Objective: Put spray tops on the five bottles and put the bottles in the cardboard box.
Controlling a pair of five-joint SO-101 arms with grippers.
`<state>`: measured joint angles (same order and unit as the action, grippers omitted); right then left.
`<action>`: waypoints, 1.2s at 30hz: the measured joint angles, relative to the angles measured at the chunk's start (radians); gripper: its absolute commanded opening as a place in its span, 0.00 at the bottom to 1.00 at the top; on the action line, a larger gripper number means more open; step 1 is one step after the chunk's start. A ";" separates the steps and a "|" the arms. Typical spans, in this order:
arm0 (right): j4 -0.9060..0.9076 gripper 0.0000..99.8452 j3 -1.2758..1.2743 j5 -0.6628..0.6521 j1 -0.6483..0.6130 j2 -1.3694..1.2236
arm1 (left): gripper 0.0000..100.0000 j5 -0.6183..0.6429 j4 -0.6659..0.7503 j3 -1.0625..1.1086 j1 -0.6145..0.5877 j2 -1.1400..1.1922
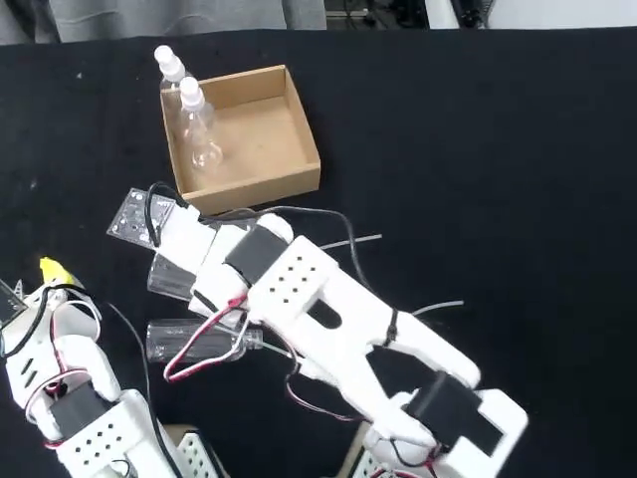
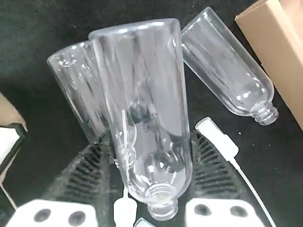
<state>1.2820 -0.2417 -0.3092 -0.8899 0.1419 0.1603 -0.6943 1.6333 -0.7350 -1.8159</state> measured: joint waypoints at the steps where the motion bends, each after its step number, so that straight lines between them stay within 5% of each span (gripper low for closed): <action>1: 0.000 0.10 -0.003 -0.002 0.008 0.011 | 0.12 0.000 0.000 0.000 0.000 0.000; 13: 0.112 0.10 -0.009 0.009 0.226 0.112 | 0.12 0.000 0.000 0.000 0.000 0.000; 36: 0.127 0.11 -0.115 0.450 0.715 0.118 | 0.12 0.000 0.000 0.000 0.000 0.000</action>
<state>1.4093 -0.3567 0.1404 -0.1749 0.2601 0.1603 -0.6943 1.6333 -0.7350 -1.8159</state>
